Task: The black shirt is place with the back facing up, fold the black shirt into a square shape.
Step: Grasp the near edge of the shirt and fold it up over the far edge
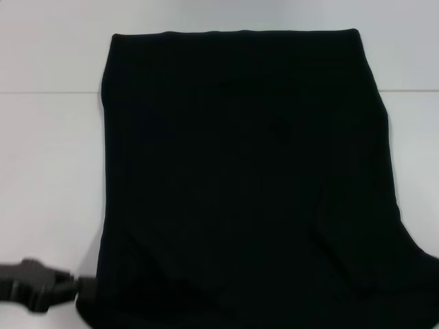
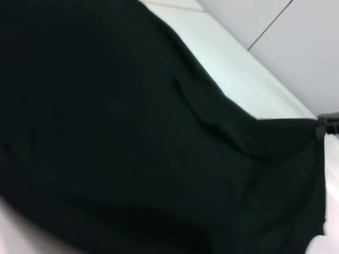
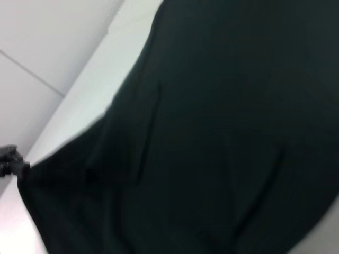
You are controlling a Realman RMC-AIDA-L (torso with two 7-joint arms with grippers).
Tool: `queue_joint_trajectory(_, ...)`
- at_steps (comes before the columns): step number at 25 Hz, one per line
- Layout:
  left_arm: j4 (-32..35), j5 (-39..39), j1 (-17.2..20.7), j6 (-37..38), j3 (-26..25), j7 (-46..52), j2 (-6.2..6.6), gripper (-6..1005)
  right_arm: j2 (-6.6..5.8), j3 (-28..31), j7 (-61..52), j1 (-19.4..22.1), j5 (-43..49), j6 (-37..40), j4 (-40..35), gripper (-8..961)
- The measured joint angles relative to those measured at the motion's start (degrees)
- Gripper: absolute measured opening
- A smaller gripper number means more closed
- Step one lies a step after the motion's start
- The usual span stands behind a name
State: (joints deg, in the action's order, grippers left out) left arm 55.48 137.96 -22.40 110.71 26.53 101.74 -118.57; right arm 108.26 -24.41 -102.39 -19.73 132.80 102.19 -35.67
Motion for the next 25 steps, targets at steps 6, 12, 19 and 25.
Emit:
queue_joint_trajectory(6,-3.5,-0.4,-7.7,-8.0,-1.1,1.6,1.42,17,0.64,8.1,-1.0,-6.8,-0.3,-3.7,0.9,34)
queue_joint_trajectory(12,-13.5,-0.5,-17.4,-23.4,-2.2,3.1,4.95,17,0.99,9.5,-4.8,-13.1,-1.6,-13.7,2.9,34)
queue_joint_trajectory(19,-18.6,-0.1,-23.4,-41.7,-0.2,6.2,5.25,17,1.12,8.8,-5.7,-19.8,-2.4,-30.3,8.9,34)
queue_joint_trajectory(25,-22.8,-0.2,-26.4,-54.9,3.4,6.2,5.08,16,1.60,6.3,-5.2,-25.4,-2.4,-45.3,14.0,47)
